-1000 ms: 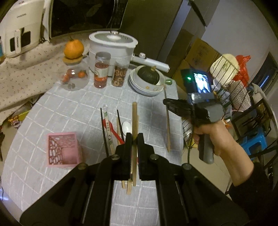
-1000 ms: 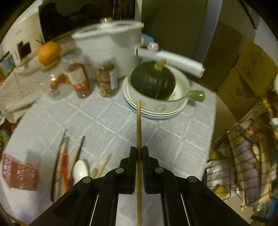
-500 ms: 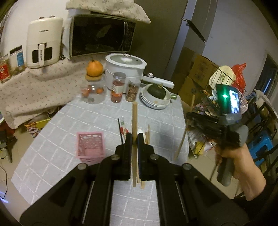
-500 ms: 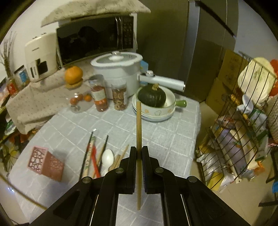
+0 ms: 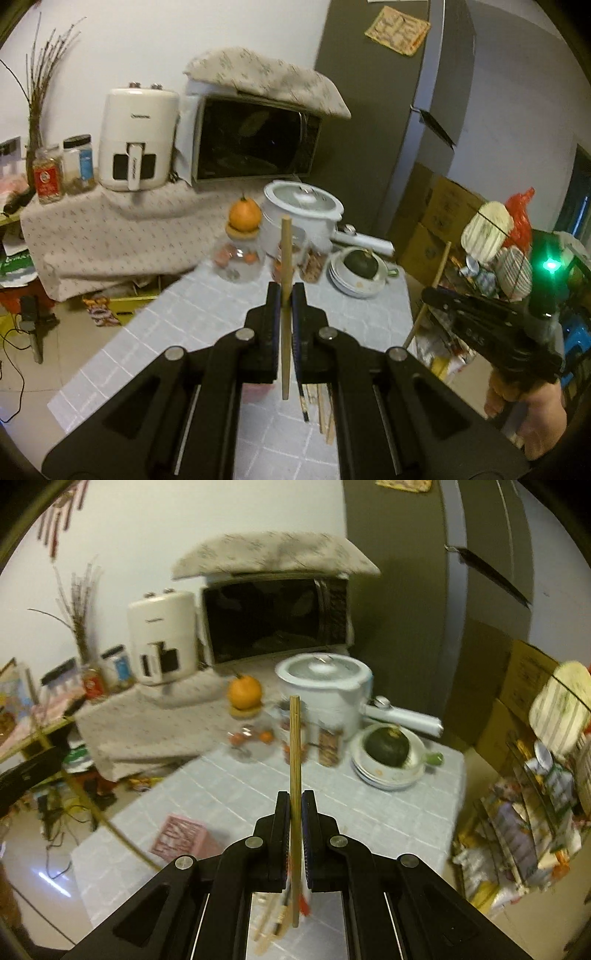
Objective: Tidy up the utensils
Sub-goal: 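Lift the wooden chopstick with the left gripper and carry it over the pink basket, then lower the chopstick into the pink basket and open the left gripper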
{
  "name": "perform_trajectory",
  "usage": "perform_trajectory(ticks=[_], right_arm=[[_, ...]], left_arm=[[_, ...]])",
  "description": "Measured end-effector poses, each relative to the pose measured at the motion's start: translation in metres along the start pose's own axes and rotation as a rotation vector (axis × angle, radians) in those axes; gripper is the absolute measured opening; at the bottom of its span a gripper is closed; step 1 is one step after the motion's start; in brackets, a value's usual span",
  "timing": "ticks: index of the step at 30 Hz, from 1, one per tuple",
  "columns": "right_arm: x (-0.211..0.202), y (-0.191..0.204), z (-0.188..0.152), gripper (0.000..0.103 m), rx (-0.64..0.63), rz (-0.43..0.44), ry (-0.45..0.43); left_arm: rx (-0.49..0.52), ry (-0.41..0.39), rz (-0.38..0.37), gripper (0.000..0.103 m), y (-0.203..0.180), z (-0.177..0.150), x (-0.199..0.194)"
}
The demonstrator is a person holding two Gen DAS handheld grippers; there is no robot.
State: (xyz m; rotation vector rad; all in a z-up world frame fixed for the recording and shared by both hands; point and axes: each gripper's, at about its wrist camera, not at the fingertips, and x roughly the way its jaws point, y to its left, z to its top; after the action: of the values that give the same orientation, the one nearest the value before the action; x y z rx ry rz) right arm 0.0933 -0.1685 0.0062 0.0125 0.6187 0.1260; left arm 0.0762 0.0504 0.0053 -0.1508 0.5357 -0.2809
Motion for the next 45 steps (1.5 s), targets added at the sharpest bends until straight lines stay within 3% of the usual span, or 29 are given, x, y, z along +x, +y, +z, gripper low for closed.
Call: perform_trajectory(ticks=[6, 12, 16, 22, 27, 35, 45], right_arm=[[-0.008, 0.031, 0.013, 0.006, -0.024, 0.11, -0.071], [0.002, 0.048, 0.019, 0.006, 0.001, 0.163, -0.079], [0.008, 0.051, 0.021, 0.006, 0.035, 0.234, -0.102], [0.03, 0.063, 0.022, 0.006, 0.04, 0.287, -0.097], [0.056, 0.067, 0.021, 0.006, 0.055, 0.301, -0.089], [0.101, 0.073, 0.011, 0.006, 0.039, 0.266, 0.012], [0.138, 0.082, -0.007, 0.006, 0.024, 0.251, 0.112]], left_arm=[[-0.015, -0.025, 0.042, 0.007, 0.012, 0.003, 0.011], [0.087, -0.087, 0.098, 0.007, 0.004, 0.001, 0.018], [0.124, -0.047, 0.129, 0.007, 0.008, -0.004, 0.04], [0.076, 0.063, 0.123, 0.007, 0.028, -0.014, 0.077], [0.068, 0.135, 0.127, 0.007, 0.035, -0.023, 0.094], [0.003, 0.216, 0.112, 0.007, 0.05, -0.025, 0.113], [-0.054, 0.229, 0.097, 0.007, 0.061, -0.026, 0.121]])
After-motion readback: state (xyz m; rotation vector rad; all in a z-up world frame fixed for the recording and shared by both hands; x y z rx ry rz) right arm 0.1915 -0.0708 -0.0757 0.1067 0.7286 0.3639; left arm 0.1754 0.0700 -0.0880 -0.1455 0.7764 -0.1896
